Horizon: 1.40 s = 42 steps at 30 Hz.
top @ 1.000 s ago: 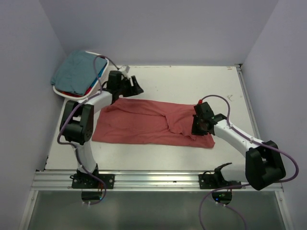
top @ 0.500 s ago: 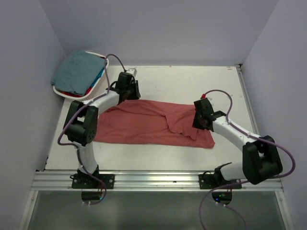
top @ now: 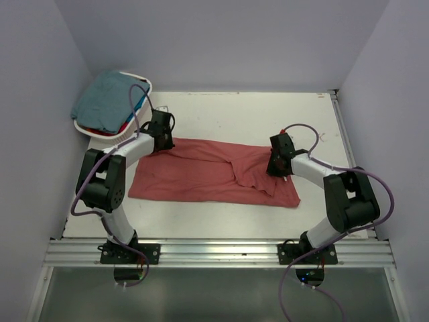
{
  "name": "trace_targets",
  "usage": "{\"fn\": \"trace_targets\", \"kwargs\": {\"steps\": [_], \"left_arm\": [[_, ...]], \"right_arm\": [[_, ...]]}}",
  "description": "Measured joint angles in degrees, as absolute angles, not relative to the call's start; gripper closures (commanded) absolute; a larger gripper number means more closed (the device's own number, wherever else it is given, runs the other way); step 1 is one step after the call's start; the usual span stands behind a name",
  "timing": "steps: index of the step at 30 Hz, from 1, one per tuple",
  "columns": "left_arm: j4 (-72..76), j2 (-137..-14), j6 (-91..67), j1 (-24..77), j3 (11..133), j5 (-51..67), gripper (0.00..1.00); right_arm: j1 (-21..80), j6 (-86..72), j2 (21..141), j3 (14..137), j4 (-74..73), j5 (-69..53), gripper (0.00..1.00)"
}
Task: Fold and stack the t-shirts
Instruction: Fold the other side of the tshirt into a rectangle, then rotate the tshirt 90 degrees
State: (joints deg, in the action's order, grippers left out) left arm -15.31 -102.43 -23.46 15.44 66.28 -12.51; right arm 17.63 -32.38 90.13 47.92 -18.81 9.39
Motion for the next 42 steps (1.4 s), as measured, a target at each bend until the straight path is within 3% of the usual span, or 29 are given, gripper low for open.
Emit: {"fn": "trace_targets", "kwargs": {"steps": [5,20,27,42], "left_arm": [[-16.05,-101.82,-23.57,15.62,63.55,-12.64,0.89],[-11.7,-101.84,-24.91,16.58,57.04,-13.76,0.95],[-8.54,-100.42,-26.04,19.79,54.15,-13.74,0.97],[-9.74,-102.28,-29.32,42.35,57.06,-5.17,0.99]], "right_arm": [[17.52,-32.32,90.85,48.16,-18.13,8.54,1.0],[12.49,-33.01,100.75,58.61,-18.11,6.11,1.0],[10.07,-32.12,114.96,77.32,-20.56,3.38,1.0],[9.63,-25.19,143.02,121.8,-31.46,-12.25,1.0]]}}
